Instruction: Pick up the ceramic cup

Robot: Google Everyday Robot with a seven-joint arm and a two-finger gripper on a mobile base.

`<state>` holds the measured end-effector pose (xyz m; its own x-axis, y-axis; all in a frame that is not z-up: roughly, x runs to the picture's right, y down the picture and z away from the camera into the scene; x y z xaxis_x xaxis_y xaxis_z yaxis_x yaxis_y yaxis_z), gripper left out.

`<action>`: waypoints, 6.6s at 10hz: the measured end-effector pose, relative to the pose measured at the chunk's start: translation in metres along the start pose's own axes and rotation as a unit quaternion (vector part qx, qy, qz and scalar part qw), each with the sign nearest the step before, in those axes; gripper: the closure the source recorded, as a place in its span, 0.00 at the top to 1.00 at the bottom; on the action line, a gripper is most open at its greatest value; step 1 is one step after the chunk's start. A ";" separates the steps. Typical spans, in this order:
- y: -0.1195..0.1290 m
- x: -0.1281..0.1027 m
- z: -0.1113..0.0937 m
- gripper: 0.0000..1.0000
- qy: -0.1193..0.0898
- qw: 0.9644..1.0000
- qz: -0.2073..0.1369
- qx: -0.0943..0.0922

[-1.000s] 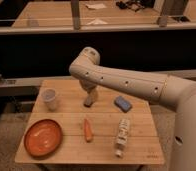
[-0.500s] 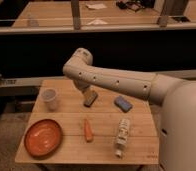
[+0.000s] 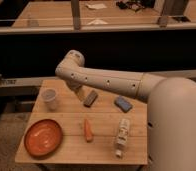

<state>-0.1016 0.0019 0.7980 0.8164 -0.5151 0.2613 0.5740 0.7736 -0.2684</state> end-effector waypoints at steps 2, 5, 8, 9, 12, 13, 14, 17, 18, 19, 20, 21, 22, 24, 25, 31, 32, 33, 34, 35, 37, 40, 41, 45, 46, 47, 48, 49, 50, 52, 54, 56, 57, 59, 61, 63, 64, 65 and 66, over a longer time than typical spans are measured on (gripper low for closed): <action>-0.008 -0.013 0.010 0.80 -0.010 1.000 -0.017 0.001; -0.022 -0.029 0.020 0.80 -0.020 0.999 -0.041 0.002; -0.025 -0.035 0.033 0.80 -0.031 0.997 -0.066 0.002; -0.031 -0.045 0.039 0.80 -0.037 0.996 -0.078 0.003; -0.037 -0.052 0.048 0.80 -0.046 0.994 -0.100 0.004; -0.038 -0.054 0.050 0.80 -0.048 0.994 -0.103 0.004; -0.039 -0.058 0.052 0.80 -0.051 0.993 -0.110 0.004; -0.045 -0.071 0.063 0.80 -0.058 0.989 -0.132 0.005; -0.046 -0.073 0.066 0.80 -0.060 0.989 -0.135 0.005; -0.046 -0.073 0.071 0.80 -0.062 0.988 -0.139 0.005; -0.047 -0.077 0.073 0.80 -0.065 0.988 -0.142 0.004; -0.048 -0.079 0.075 0.78 -0.067 0.987 -0.145 0.005; -0.048 -0.081 0.077 0.71 -0.068 0.987 -0.146 0.004; -0.050 -0.085 0.082 0.61 -0.071 0.986 -0.149 0.004; -0.051 -0.086 0.083 0.61 -0.072 0.986 -0.151 0.004; -0.054 -0.092 0.085 0.43 -0.079 0.984 -0.158 0.004; -0.055 -0.093 0.085 0.41 -0.080 0.984 -0.160 0.004; -0.055 -0.094 0.086 0.41 -0.081 0.984 -0.161 0.004; -0.056 -0.094 0.085 0.39 -0.081 0.983 -0.162 0.004; -0.057 -0.094 0.083 0.29 -0.083 0.983 -0.164 0.005; -0.058 -0.092 0.080 0.20 -0.084 0.983 -0.165 0.004; -0.060 -0.093 0.075 0.13 -0.087 0.982 -0.168 0.004; -0.060 -0.093 0.073 0.13 -0.088 0.982 -0.169 0.004; -0.063 -0.097 0.063 0.07 -0.091 0.980 -0.174 0.004; -0.063 -0.098 0.062 0.07 -0.092 0.980 -0.175 0.004; -0.064 -0.098 0.060 0.07 -0.092 0.980 -0.176 0.004; -0.064 -0.098 0.059 0.11 -0.092 0.980 -0.177 0.004; -0.064 -0.099 0.058 0.13 -0.093 0.980 -0.177 0.003; -0.065 -0.100 0.057 0.13 -0.094 0.979 -0.178 0.002; -0.067 -0.104 0.055 0.14 -0.096 0.979 -0.180 0.001; -0.068 -0.105 0.052 0.20 -0.096 0.979 -0.181 0.000; -0.070 -0.105 0.049 0.15 -0.096 0.979 -0.181 -0.001; -0.070 -0.107 0.048 0.12 -0.097 0.978 -0.182 -0.001; -0.072 -0.109 0.045 0.12 -0.097 0.978 -0.184 -0.002; -0.072 -0.109 0.045 0.12 -0.098 0.978 -0.184 -0.002; -0.072 -0.109 0.045 0.12 -0.098 0.978 -0.184 -0.002; -0.072 -0.109 0.045 0.12 -0.098 0.978 -0.184 -0.002; -0.072 -0.109 0.045 0.12 -0.097 0.978 -0.184 -0.002; -0.072 -0.109 0.045 0.12 -0.097 0.978 -0.184 -0.002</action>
<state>-0.2343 0.0193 0.8309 0.5273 -0.6778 0.5124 0.8271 0.5477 -0.1266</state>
